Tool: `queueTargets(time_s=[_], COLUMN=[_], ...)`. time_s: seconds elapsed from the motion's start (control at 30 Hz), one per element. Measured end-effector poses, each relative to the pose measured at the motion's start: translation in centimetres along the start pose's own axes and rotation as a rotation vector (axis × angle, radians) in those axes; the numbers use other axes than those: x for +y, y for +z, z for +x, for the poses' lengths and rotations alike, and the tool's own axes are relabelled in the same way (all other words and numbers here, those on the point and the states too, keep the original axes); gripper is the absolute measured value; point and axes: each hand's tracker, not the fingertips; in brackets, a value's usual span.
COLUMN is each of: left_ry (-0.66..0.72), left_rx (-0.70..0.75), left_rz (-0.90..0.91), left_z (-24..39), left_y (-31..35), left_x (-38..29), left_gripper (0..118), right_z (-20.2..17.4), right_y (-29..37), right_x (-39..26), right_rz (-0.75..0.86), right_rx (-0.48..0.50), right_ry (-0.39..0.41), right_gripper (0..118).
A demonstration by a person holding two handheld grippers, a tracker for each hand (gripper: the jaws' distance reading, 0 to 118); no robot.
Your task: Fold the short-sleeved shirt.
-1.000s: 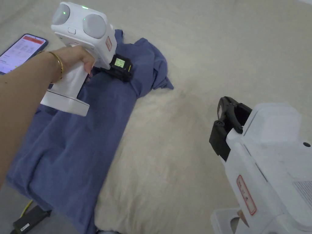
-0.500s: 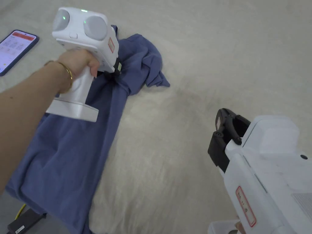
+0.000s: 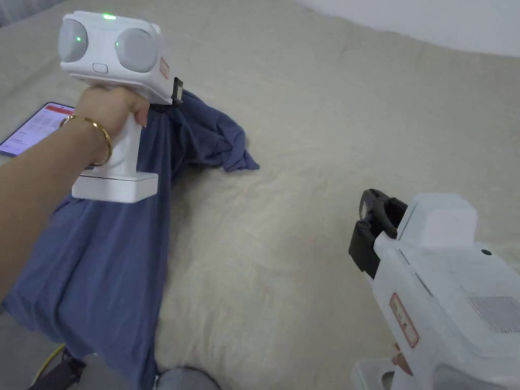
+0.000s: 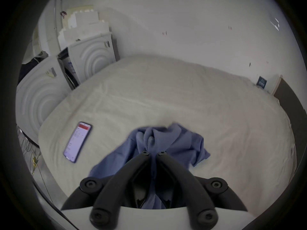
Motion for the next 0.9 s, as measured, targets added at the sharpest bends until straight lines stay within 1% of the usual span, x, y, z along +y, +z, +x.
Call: queueTargets(time_s=[0.13,0.23,0.3,0.4,0.43,0.53,0.67,0.7,0.77,0.9], left_ry=[0.038,0.119,0.148,0.113,0.111,0.105,-0.007,-0.018,-0.044,-0.118], left_rx=[0.015,-0.001,-0.014,0.004,-0.007,-0.026,-0.028,-0.042,-0.078,-0.187], left_rz=[0.085,0.161,0.211,0.294,0.327,0.406,0.481,0.483,0.489,0.462], left_z=[-1.4,-2.7,-3.3,-3.2,-2.5,-1.3,1.7,2.2,4.0,10.6], left_y=[5.5,9.9,12.9,17.5,20.2,24.9,28.0,27.8,27.9,26.4], left_x=[0.8,1.7,2.3,3.8,3.7,5.2,7.2,7.9,7.9,6.8], left_gripper=[0,0,0,0,0,0,0,0,0,0], right_z=[0.8,1.1,1.3,1.6,1.8,2.3,3.4,3.7,4.6,6.8], right_y=[3.2,5.5,7.1,9.0,9.6,11.1,13.1,13.5,14.5,16.5], right_x=[0.8,1.2,1.6,1.9,2.1,2.5,2.8,2.9,3.0,2.9], right_rz=[0.046,0.076,0.094,0.127,0.136,0.164,0.206,0.214,0.225,0.247], right_rx=[-0.016,-0.027,-0.032,-0.04,-0.042,-0.053,-0.075,-0.081,-0.098,-0.164], right_ry=[-0.008,0.003,0.008,-0.008,-0.016,-0.032,-0.052,-0.058,-0.063,-0.067], right_gripper=[0,0,0,0,0,0,0,0,0,0])
